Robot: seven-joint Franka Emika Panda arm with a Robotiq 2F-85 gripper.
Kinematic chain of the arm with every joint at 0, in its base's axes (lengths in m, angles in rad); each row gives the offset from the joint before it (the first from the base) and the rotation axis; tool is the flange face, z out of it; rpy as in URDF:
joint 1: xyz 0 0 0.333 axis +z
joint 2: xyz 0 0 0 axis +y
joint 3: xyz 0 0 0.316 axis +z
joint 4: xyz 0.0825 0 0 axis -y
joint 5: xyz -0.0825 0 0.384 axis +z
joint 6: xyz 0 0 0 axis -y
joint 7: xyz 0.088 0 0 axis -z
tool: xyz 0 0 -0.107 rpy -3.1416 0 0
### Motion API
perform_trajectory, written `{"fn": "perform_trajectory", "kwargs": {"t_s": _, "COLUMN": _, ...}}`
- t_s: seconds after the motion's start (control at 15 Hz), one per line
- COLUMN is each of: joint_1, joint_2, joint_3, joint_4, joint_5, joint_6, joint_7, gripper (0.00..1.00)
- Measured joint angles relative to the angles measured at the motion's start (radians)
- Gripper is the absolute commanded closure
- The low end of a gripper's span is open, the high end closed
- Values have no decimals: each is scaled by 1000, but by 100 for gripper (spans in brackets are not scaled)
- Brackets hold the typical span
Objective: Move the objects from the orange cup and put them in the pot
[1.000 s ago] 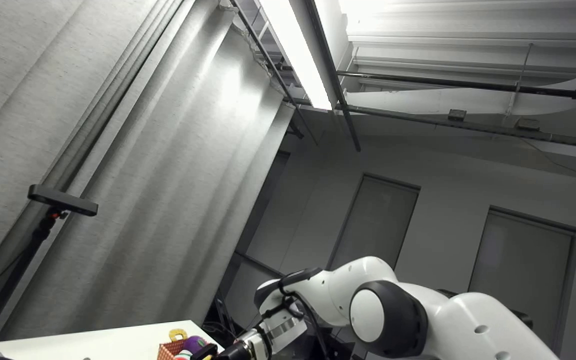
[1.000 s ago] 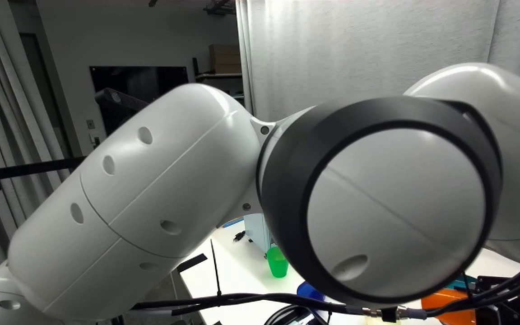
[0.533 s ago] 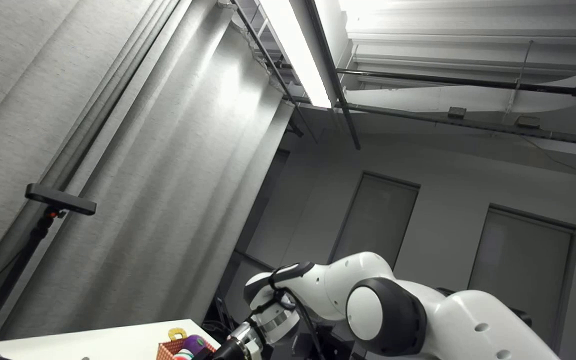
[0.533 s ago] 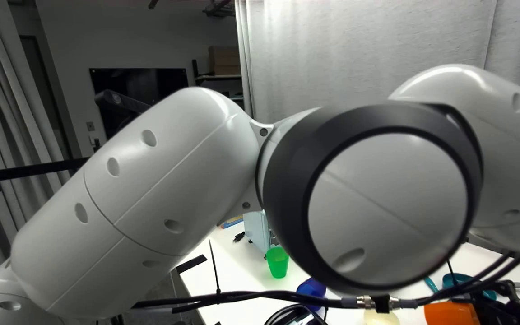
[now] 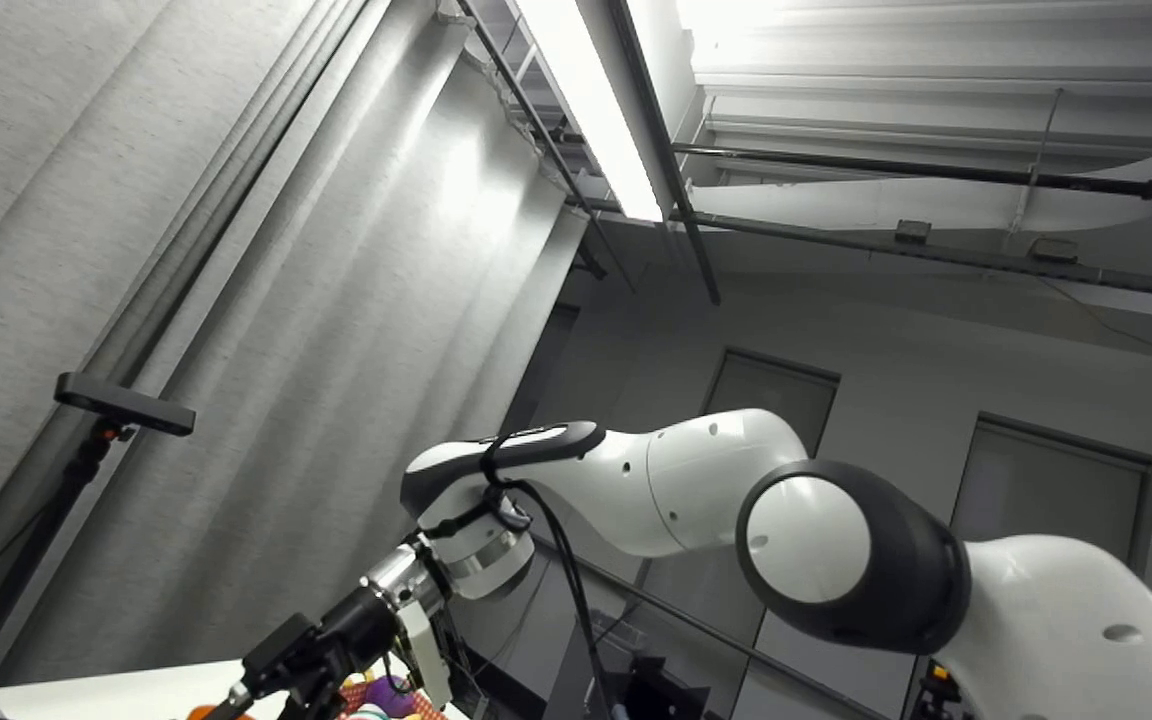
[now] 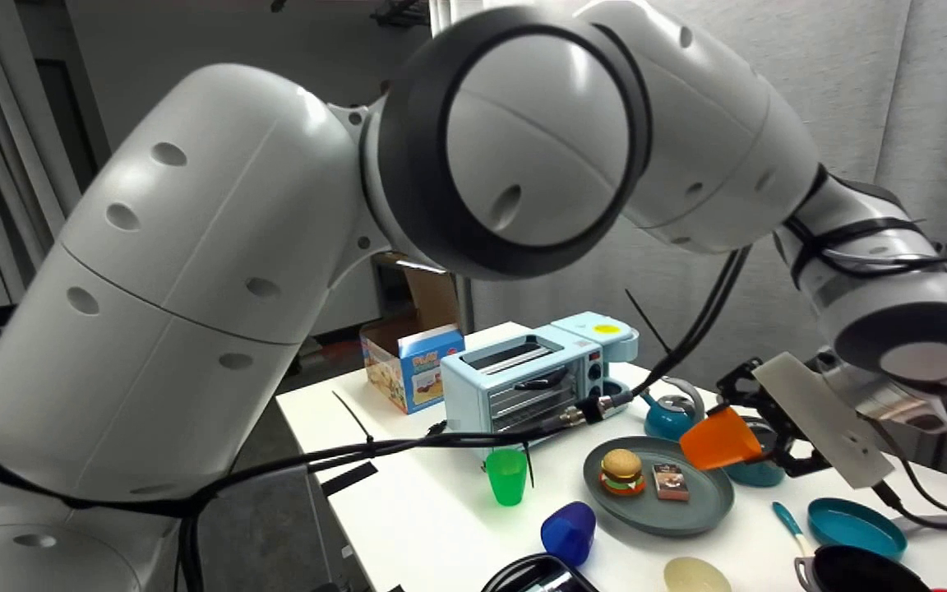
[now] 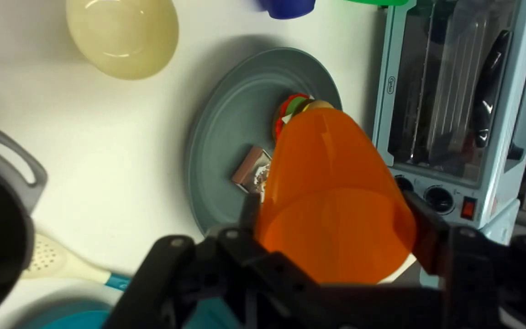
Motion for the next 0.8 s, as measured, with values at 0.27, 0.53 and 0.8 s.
{"fn": "perform_trajectory", "kwargs": {"t_s": 0.27, "joint_1": 54, "joint_2": -85, "joint_3": 23, "joint_4": -83, "joint_5": -128, "joint_6": 117, "joint_7": 0, "gripper": 49}}
{"fn": "perform_trajectory", "kwargs": {"t_s": 0.53, "joint_1": 63, "joint_2": -130, "joint_3": 42, "joint_4": -161, "joint_5": -269, "joint_6": 261, "joint_7": 0, "gripper": 49}}
{"fn": "perform_trajectory", "kwargs": {"t_s": 0.8, "joint_1": 63, "joint_2": -148, "joint_3": 62, "joint_4": -230, "joint_5": -383, "joint_6": 429, "joint_7": 0, "gripper": 49}}
